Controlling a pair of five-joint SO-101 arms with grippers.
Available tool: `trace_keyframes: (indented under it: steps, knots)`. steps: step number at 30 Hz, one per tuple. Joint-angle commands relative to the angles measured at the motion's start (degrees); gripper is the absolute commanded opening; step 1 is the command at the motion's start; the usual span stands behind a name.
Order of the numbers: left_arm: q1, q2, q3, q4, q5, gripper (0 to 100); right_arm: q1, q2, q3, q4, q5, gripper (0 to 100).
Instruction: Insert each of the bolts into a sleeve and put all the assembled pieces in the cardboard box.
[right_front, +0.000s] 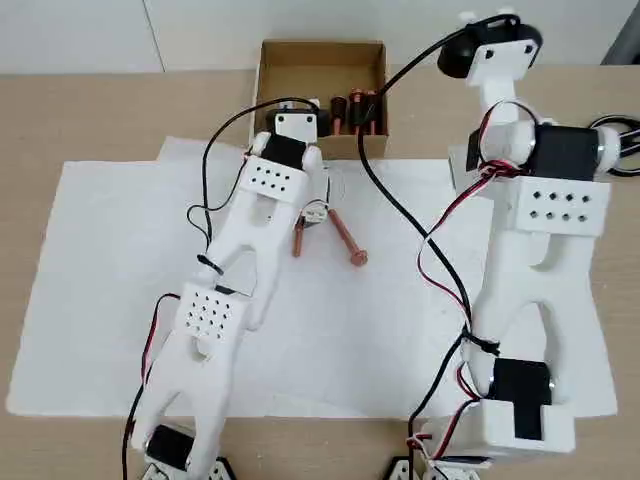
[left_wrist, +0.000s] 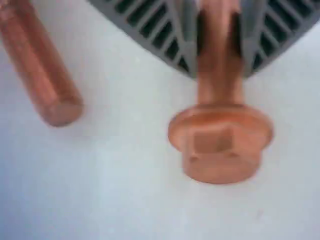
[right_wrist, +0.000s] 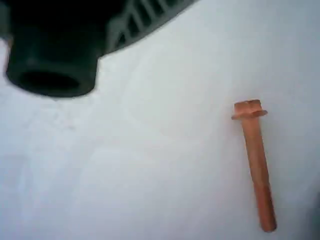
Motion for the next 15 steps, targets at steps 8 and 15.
trace_keyframes:
  steps: [8, 15]
  knots:
    - [1.93, -9.05, -9.8, 2.73, -7.56, 0, 0.22, -3.38, 0.0, 0.31, -0.44, 0.5]
    - [-1.93, -16.53, -6.81, 2.81, -9.32, 0, 0.04, -7.25, 0.0, -0.31, -0.88, 0.9]
